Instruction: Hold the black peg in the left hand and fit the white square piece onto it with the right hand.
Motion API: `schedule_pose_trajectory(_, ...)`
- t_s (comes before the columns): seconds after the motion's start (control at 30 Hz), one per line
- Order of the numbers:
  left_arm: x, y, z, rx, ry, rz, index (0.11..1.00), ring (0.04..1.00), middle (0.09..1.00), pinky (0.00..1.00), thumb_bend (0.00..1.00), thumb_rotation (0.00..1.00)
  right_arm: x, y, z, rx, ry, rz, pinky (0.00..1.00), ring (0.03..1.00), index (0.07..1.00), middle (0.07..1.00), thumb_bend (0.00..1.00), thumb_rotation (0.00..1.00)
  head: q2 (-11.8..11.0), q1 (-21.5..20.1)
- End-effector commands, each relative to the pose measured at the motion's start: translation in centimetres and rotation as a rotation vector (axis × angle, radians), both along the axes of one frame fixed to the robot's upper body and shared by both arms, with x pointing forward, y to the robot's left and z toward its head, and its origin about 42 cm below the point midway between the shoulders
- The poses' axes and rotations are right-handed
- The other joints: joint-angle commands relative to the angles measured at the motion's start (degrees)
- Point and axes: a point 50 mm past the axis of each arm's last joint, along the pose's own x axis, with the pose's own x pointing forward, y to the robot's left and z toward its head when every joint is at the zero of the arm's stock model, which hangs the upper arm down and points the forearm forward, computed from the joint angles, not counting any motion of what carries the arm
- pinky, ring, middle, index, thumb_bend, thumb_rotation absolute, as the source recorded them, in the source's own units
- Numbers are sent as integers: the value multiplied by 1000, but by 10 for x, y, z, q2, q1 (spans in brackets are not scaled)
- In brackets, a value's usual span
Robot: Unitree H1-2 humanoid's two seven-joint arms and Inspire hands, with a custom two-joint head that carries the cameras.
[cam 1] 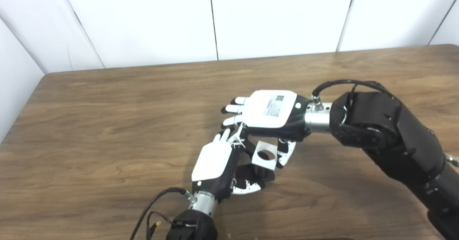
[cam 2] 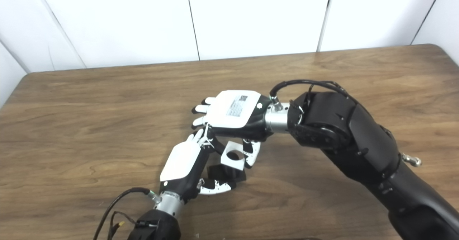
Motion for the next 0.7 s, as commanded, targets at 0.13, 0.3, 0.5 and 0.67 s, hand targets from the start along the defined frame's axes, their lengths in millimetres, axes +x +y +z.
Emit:
schedule_pose_trajectory(0.13,-1,4,-11,44,67,18,493,1000,926,1000,523,72,2,4,6,21,-52,12,1000,1000,488,921,526,143,0,0)
schedule_pose_trajectory(0.3,-1,5,-11,43,72,19,493,1000,929,1000,524,71,3,5,3,29,-58,9,1000,1000,486,921,526,143,-2,1)
schedule_pose_trajectory(0.5,0,4,-12,44,68,17,493,1000,927,1000,524,71,4,6,-2,49,-54,15,1000,1000,487,916,526,141,-4,1)
schedule_pose_trajectory(0.67,1,4,-12,45,64,14,493,1000,926,1000,524,71,4,12,-4,61,-59,28,1000,1000,484,912,526,140,-4,0)
